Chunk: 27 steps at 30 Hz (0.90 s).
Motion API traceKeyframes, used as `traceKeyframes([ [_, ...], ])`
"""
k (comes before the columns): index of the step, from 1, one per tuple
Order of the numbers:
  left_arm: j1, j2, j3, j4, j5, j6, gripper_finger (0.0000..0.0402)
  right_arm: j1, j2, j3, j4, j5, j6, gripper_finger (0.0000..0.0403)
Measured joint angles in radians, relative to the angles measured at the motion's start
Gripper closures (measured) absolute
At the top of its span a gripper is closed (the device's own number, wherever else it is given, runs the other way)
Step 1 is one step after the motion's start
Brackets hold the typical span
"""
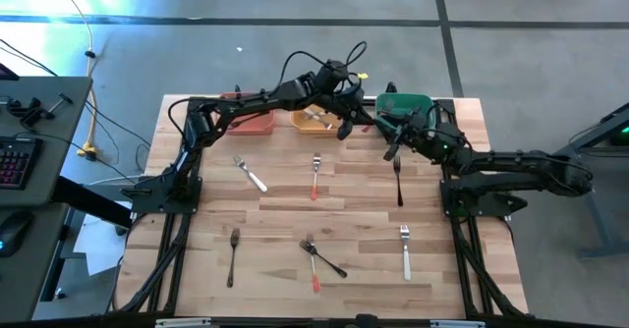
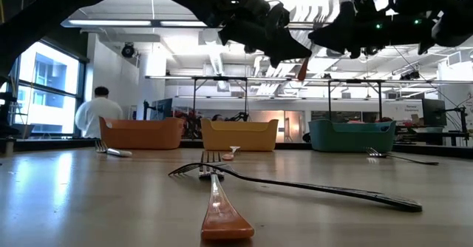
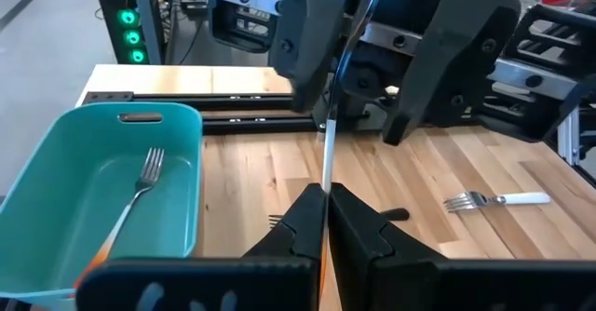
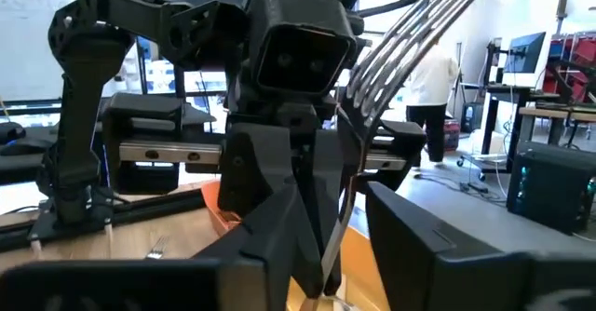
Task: Sort silverware by color (type)
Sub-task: Put the top left orange fork into the green bin
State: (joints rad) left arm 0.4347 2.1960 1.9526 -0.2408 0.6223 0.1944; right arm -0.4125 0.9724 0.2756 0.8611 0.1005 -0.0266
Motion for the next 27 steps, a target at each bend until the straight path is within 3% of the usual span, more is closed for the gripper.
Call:
traceKeyframes([
  [6, 0.000, 0.000, 0.000, -0.012, -0.025, 0.000, 0.0398, 0.000, 0.030, 0.019, 0.004, 0.041, -0.003, 0.0392],
  [14, 0.024, 0.000, 0.000, -0.132, -0.142, 0.056, 0.0361, 0.000, 0.029, 0.059, -0.041, 0.097, -0.043, 0.0400],
  [18, 0.057, 0.000, -0.002, -0.228, -0.139, 0.095, 0.0348, -0.011, 0.019, 0.182, -0.322, 0.184, -0.060, 0.0402],
  [27, 0.049, -0.002, -0.002, -0.205, -0.138, 0.122, 0.0375, -0.095, 0.064, 0.525, -1.052, 0.216, -0.062, 0.0402],
])
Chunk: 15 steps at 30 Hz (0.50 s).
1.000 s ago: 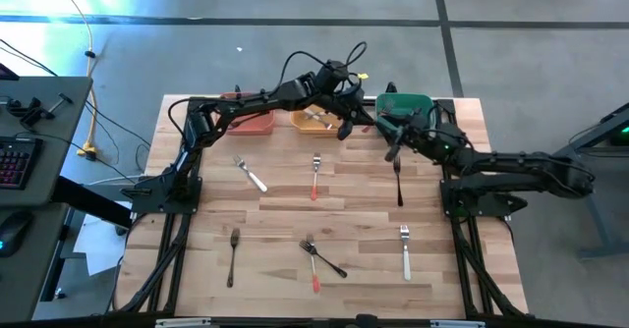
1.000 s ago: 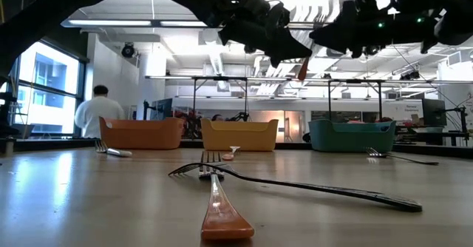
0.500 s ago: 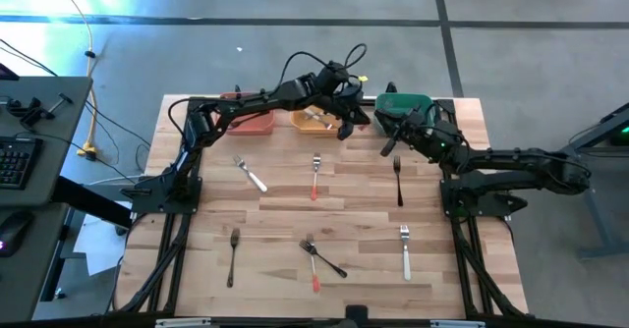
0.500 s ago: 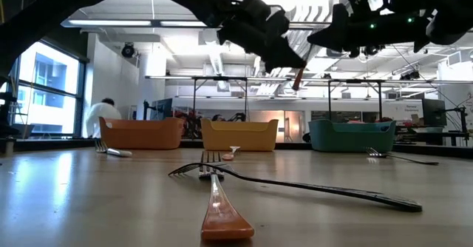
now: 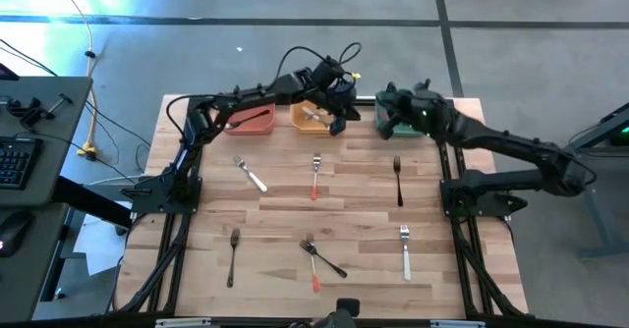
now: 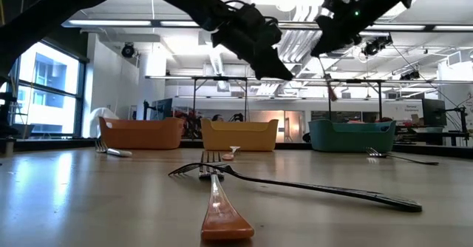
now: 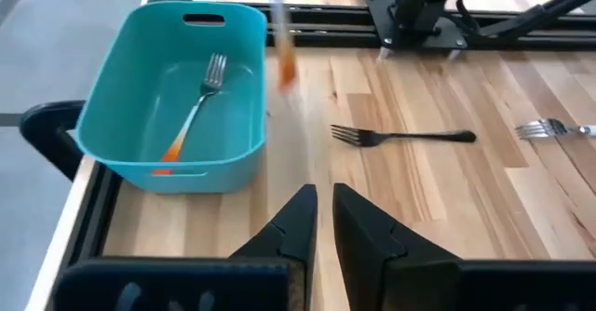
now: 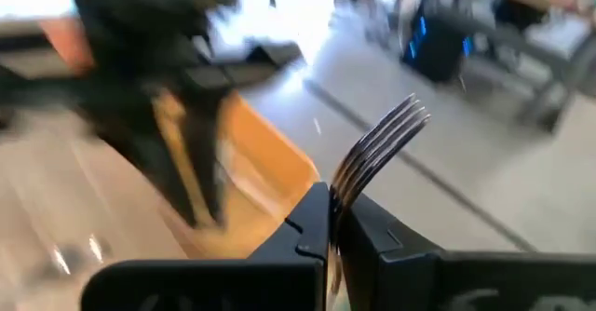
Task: Sort silverware by color (type)
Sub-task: Put the top left orange fork into the green bin
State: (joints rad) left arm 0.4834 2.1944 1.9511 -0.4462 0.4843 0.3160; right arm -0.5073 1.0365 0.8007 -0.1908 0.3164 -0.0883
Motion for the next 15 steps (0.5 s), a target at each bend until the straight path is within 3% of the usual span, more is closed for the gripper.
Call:
traceKeyframes([
  [6, 0.001, 0.000, 0.000, 0.004, -0.009, 0.021, 0.0399, -0.111, 0.119, 0.084, -0.225, 0.001, -0.141, 0.0403],
  [15, -0.002, -0.004, -0.040, 0.063, -0.121, 0.037, 0.0401, -0.284, 0.325, 0.086, -0.202, 0.000, -0.347, 0.0403],
])
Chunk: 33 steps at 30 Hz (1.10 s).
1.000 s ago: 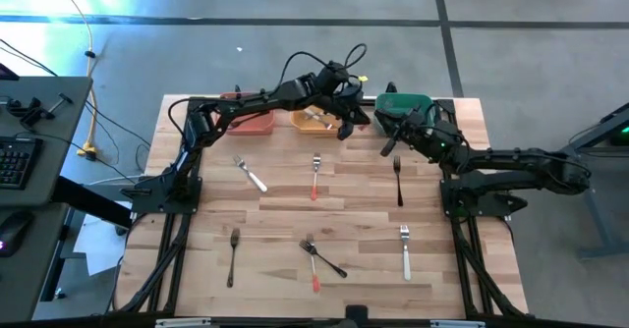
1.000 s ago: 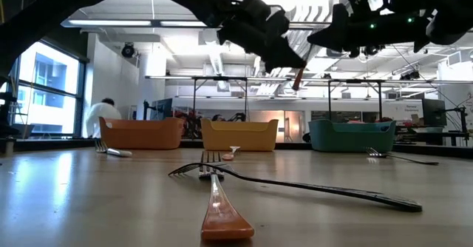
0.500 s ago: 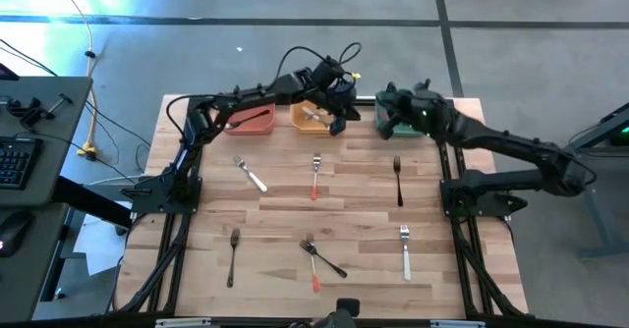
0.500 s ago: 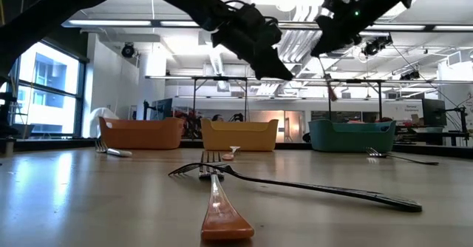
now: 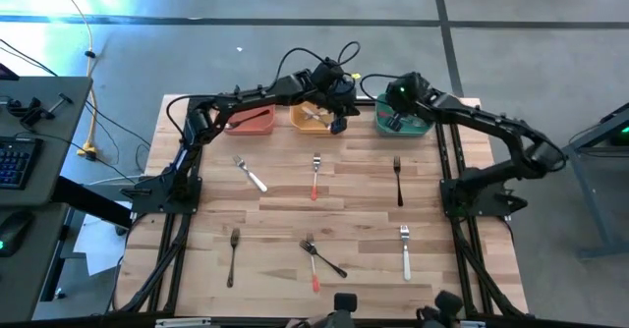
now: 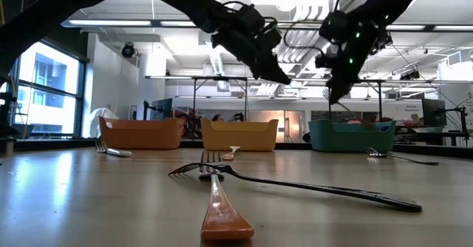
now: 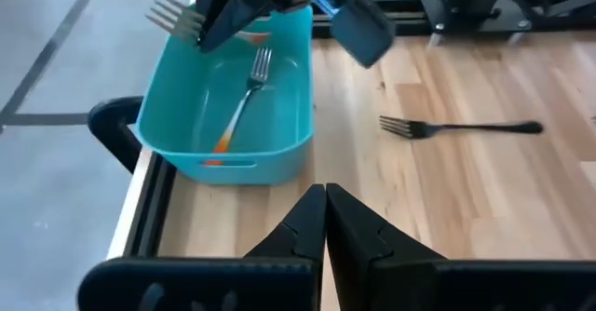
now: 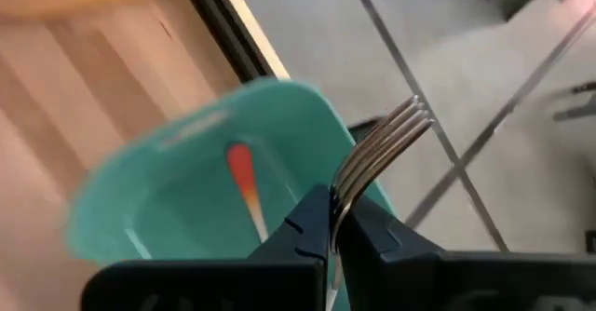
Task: Sort silverware by color (type)
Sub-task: Put the top left orange fork into the green bin, then put the bottom right black fork into the orange bin
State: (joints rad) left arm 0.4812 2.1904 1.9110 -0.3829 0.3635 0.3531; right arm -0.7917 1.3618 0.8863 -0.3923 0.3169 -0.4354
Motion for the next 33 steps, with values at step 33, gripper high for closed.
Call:
traceKeyframes([
  [33, -0.005, -0.874, -1.462, 1.008, -0.178, -0.054, 0.0401, 0.042, 0.191, 0.117, -0.113, 0.019, 0.091, 0.0332],
])
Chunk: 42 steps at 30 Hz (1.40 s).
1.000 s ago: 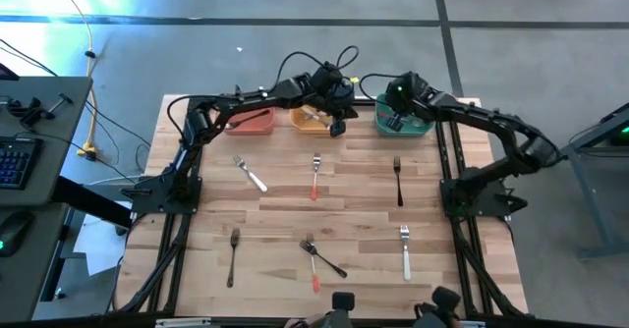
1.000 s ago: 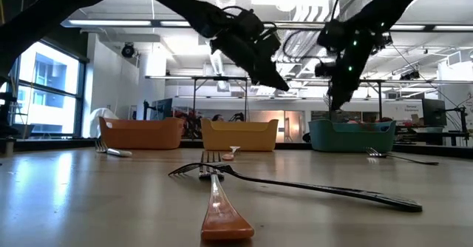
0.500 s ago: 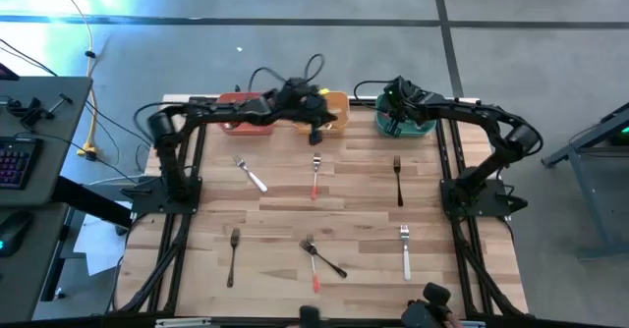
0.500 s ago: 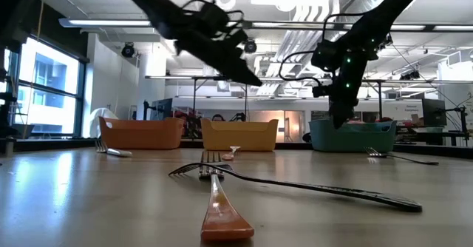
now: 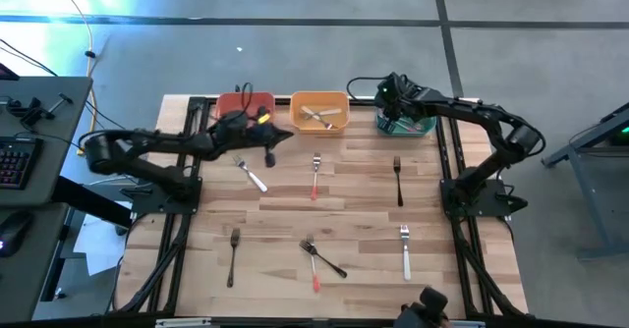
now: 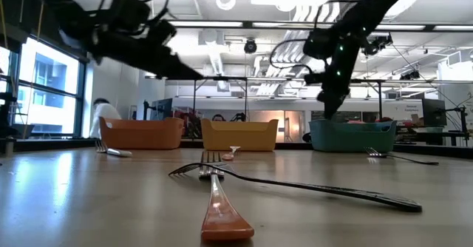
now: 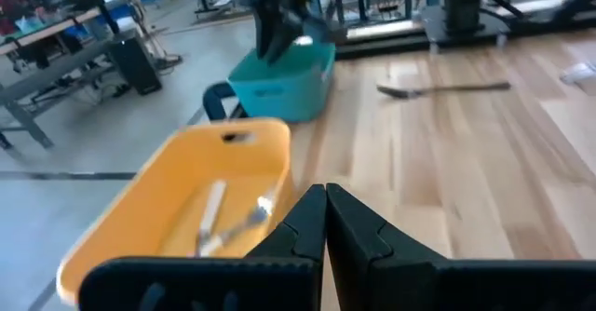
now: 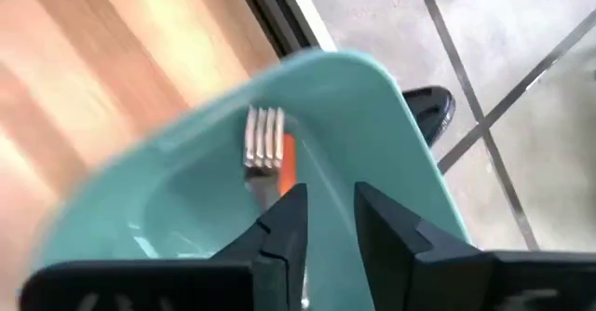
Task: Sort silverware by color (type)
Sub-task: Put the bottom right black fork into the orange bin
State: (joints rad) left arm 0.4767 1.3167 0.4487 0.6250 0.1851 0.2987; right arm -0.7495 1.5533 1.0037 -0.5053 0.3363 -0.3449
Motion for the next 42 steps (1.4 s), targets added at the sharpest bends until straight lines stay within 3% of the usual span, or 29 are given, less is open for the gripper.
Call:
traceKeyframes([
  [7, -0.002, -0.138, -0.190, 0.002, -0.041, -0.007, 0.0401, 0.211, -0.091, 0.012, -0.104, -0.001, 0.162, 0.0363],
  [13, -0.002, -0.204, -0.279, 0.000, -0.320, -0.082, 0.0401, 0.444, -0.145, -0.004, -0.112, -0.036, 0.419, 0.0387],
  [18, -0.001, -0.213, -0.287, 0.002, -0.530, -0.130, 0.0401, 0.656, -0.119, -0.006, -0.065, -0.085, 0.507, 0.0391],
  [25, 0.022, -0.212, -0.286, -0.006, -0.562, -0.141, 0.0401, 0.900, -0.054, -0.006, 0.171, -0.108, 0.720, 0.0389],
  [29, 0.038, -0.212, -0.286, -0.068, -0.563, -0.140, 0.0401, 1.010, 0.040, -0.001, 0.324, -0.147, 0.813, 0.0357],
  [32, 0.048, -0.212, -0.286, -0.114, -0.562, -0.159, 0.0401, 1.080, 0.141, 0.067, 0.330, -0.154, 0.879, 0.0313],
  [37, 0.048, -0.212, -0.285, -0.148, -0.565, -0.165, 0.0401, 1.147, 0.322, 0.260, 0.164, -0.154, 0.988, 0.0249],
  [42, 0.048, -0.212, -0.286, -0.154, -0.583, -0.167, 0.0401, 1.175, 0.482, 0.460, -0.021, -0.154, 1.071, 0.0230],
])
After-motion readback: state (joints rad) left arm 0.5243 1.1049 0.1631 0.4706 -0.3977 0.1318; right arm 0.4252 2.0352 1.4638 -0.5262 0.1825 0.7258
